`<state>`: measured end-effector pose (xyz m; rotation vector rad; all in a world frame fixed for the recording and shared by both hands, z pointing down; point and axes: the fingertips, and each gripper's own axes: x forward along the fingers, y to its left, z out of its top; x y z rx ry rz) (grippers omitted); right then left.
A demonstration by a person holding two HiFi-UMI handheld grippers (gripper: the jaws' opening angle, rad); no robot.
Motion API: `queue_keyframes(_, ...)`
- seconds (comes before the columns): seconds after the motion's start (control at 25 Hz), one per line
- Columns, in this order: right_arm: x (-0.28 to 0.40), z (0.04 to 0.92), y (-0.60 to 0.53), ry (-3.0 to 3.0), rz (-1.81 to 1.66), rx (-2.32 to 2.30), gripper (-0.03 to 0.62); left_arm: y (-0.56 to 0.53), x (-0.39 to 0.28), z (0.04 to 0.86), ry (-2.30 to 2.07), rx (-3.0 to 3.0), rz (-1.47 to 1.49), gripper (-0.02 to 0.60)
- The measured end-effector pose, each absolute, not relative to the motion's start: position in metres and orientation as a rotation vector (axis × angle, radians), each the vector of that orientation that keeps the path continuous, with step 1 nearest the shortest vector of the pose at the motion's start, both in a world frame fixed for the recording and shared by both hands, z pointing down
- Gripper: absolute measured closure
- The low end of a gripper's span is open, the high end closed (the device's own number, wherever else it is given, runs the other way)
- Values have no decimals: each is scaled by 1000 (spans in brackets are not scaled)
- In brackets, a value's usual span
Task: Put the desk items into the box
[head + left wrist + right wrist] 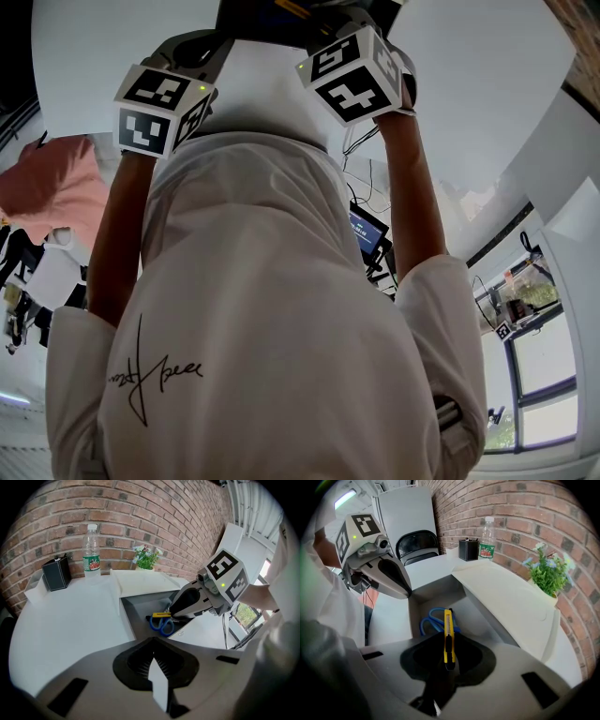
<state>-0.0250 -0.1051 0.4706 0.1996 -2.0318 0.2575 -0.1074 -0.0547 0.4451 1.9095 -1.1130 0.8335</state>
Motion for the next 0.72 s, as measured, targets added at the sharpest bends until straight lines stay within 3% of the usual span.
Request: queue_keyframes(0.72,-22,455,-106,-2052,231,239,499,-55,-108,436,-1159,1917,841,575)
